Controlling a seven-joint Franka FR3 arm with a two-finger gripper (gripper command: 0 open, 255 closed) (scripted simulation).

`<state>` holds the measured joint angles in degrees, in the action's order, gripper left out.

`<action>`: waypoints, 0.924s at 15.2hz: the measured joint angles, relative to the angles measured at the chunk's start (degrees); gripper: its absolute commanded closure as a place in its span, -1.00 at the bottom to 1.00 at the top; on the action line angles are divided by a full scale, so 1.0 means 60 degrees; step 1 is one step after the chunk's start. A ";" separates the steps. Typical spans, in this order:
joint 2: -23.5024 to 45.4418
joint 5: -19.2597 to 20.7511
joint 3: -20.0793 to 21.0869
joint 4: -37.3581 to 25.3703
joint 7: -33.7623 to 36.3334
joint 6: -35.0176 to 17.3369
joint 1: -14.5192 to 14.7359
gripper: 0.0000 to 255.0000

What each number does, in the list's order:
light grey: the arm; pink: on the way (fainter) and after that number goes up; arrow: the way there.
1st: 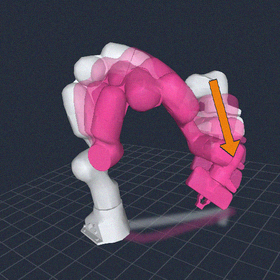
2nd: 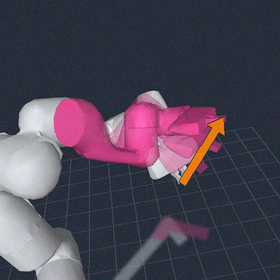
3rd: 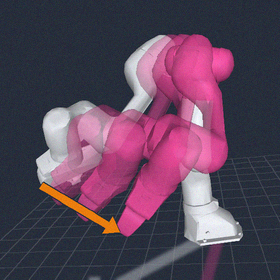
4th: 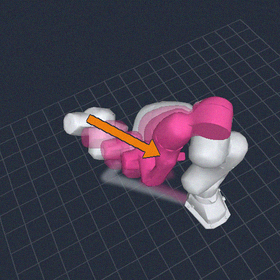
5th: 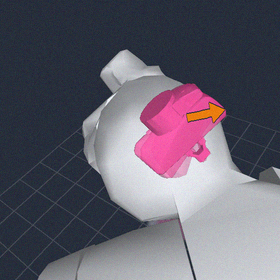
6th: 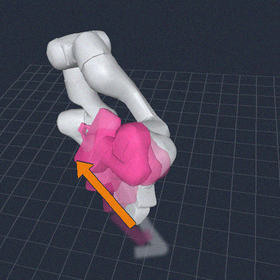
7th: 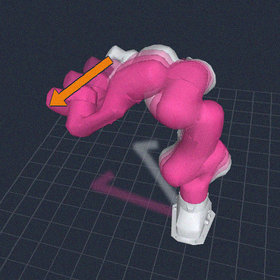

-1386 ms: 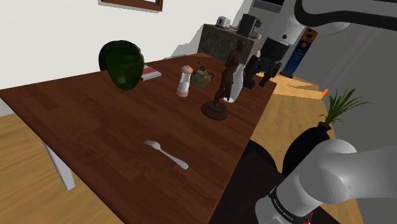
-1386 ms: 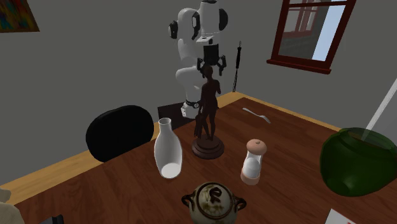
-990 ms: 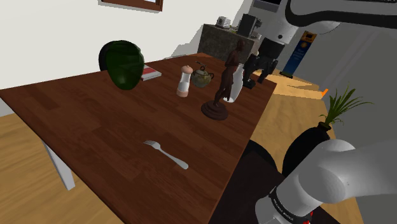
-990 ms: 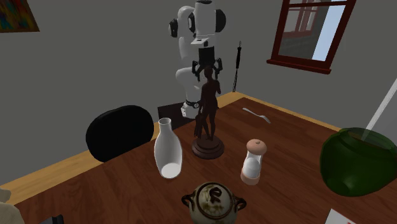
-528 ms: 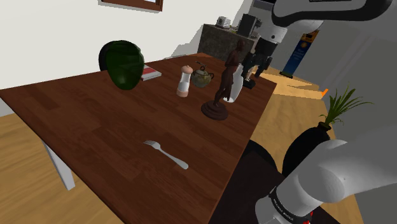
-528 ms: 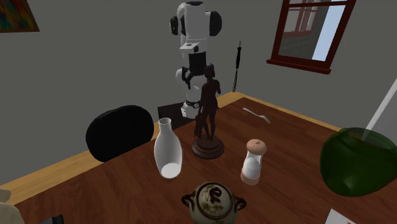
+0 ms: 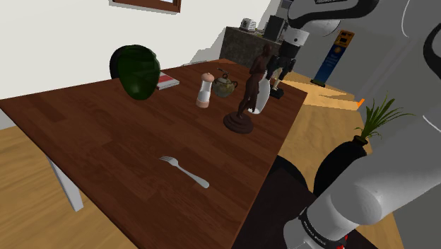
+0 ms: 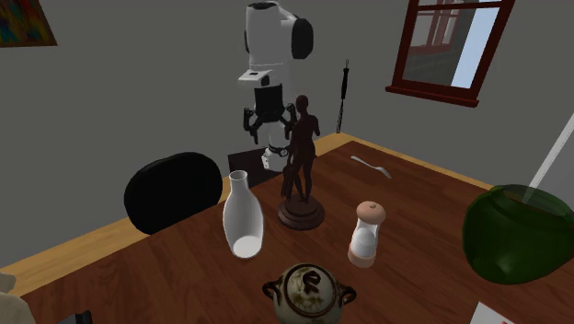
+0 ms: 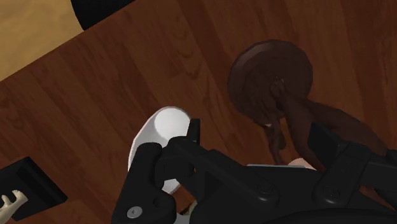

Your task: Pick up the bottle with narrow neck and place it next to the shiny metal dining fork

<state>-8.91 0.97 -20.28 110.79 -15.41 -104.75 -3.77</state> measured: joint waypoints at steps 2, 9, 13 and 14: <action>0.0795 -0.0240 -0.0215 -0.0831 -0.0438 0.0070 -0.0077 -1.00; 0.3655 -0.1319 -0.0705 -0.3982 -0.1967 0.0563 -0.0808 -1.00; 0.5203 -0.1886 -0.0706 -0.6005 -0.2476 0.1125 -0.1393 -1.00; 0.5321 -0.1930 -0.0700 -0.6116 -0.2528 0.1123 -0.1448 -1.00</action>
<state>23.01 -10.61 -24.48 74.09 -30.58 -98.01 -12.45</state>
